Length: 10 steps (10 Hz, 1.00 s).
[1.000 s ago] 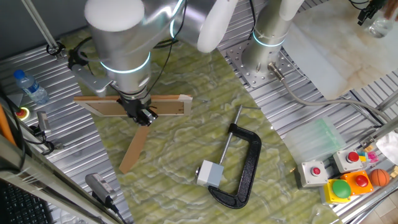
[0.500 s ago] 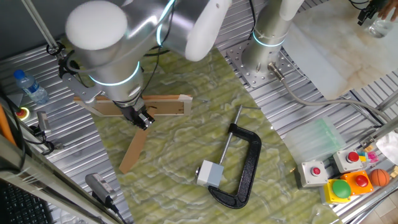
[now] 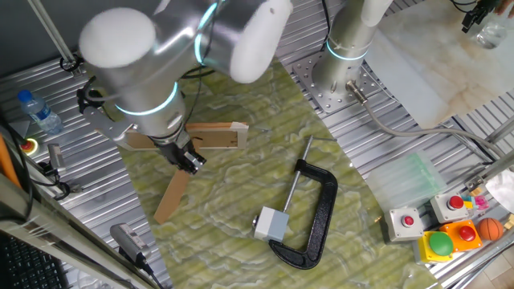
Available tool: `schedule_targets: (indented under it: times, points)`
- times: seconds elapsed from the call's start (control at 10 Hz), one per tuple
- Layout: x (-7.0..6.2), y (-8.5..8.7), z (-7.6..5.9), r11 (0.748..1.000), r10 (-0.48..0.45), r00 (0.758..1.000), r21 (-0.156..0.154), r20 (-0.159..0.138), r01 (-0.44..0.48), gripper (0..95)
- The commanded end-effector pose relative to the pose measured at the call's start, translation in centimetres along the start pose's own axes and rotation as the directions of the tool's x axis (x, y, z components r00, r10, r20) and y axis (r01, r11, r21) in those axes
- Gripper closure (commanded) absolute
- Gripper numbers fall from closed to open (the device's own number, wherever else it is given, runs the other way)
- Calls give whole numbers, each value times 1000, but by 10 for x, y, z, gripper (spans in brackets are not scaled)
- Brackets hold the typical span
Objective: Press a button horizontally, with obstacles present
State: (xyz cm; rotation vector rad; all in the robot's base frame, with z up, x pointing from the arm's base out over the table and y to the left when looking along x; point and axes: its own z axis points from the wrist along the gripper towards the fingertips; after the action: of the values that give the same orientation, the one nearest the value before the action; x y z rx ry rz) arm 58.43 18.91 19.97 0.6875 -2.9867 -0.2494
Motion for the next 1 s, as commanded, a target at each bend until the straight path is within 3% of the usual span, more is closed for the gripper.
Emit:
schedule_targets:
  times: [0.1, 0.3, 0.4, 0.5, 0.8, 1.0]
  points:
    - [-1, 19, 16, 990, -39, 999, -133, 26, 42, 950]
    - [-3, 25, 27, 990, -32, 999, -140, 19, 34, 950]
    - [-5, 26, 34, 984, -42, 999, -173, 15, 44, 950]
    - [-8, 24, 39, 978, -50, 998, -203, 30, 55, 950]
    - [-20, 20, 57, 973, -48, 999, -226, 18, 51, 950]
    - [-26, 24, 56, 977, -5, 1000, -212, 1, 6, 950]
